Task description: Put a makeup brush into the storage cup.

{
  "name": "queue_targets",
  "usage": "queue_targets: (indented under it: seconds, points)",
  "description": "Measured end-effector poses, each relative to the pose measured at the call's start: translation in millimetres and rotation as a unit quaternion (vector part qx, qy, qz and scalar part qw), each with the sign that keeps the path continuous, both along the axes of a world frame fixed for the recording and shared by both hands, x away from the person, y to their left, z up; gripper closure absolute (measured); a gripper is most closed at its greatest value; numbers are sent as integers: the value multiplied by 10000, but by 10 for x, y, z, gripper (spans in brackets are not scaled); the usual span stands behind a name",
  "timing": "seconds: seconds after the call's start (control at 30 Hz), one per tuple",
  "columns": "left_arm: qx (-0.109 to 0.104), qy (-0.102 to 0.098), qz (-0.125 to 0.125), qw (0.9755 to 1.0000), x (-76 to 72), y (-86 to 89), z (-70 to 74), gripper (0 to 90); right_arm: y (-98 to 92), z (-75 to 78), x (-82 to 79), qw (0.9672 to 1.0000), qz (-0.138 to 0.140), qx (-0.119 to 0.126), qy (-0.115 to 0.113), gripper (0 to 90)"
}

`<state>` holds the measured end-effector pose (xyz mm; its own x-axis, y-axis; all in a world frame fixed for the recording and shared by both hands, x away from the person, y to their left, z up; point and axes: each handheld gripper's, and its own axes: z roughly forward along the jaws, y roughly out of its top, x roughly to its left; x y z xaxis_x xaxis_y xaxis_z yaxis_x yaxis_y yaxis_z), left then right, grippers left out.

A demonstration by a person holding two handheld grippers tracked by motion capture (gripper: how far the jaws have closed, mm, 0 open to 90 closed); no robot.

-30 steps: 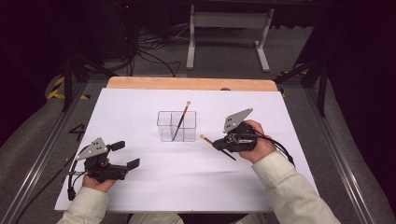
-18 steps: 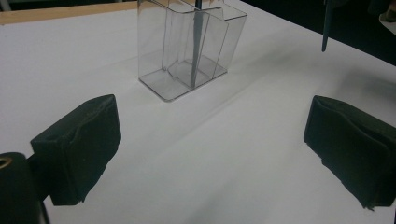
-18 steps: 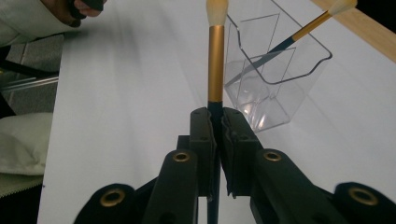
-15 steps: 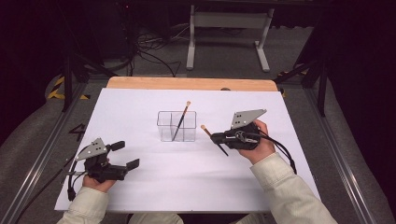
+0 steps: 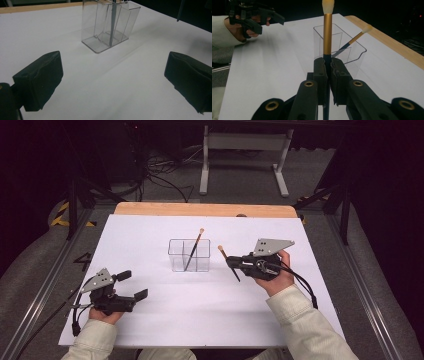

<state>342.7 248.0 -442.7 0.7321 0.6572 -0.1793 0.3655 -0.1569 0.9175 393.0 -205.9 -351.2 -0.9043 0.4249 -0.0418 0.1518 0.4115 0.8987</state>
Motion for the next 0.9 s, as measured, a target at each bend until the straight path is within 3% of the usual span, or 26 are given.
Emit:
queue_targets:
  seconds: [0.2, 0.33, 0.73, 0.9]
  points:
    - [-40, -50, 11, 10000, -7, 2, -5, 21, -13, 24, -10, 9996, -120, 207, -113, 834]
    - [-28, -52, 0, 10000, -9, -4, -5, 21, -28, 37, -8, 9986, -120, 499, -103, 833]
    - [-43, -46, -64, 10000, -10, -15, -11, 19, -8, 33, 10, 9963, -295, 778, -212, 833]
    - [-39, -159, -20, 9999, -27, -22, -21, 6, -9, 44, 8, 9937, -378, 1012, -307, 832]
